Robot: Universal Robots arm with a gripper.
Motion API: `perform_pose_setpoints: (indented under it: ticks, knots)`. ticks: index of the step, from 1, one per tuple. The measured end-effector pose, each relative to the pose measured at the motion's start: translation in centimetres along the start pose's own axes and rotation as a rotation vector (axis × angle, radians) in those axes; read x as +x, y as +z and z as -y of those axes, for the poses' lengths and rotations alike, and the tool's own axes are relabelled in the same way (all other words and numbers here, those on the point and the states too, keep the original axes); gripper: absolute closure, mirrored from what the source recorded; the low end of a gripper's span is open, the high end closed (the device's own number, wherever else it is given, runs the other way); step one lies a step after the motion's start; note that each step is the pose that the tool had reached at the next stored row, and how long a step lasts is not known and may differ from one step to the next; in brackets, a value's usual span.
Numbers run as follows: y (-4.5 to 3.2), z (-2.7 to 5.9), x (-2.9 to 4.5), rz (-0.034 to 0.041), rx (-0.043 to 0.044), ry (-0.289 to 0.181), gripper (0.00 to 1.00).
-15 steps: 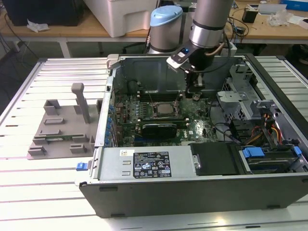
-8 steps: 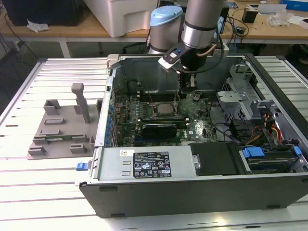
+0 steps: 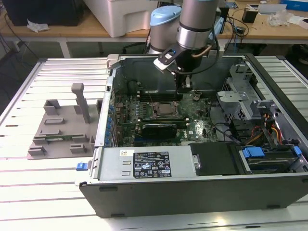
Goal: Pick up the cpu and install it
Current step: 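Close the cpu cover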
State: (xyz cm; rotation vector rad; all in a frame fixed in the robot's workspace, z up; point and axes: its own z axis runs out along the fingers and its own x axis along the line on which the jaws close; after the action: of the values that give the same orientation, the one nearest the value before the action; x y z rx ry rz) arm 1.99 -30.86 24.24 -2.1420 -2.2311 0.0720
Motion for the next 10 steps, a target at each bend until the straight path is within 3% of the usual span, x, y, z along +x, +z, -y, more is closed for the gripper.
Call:
perform_pose_setpoints:
  ticks: [10]
  knots:
    - [2.42,4.44,0.19,0.0011,0.0,0.0,0.9]
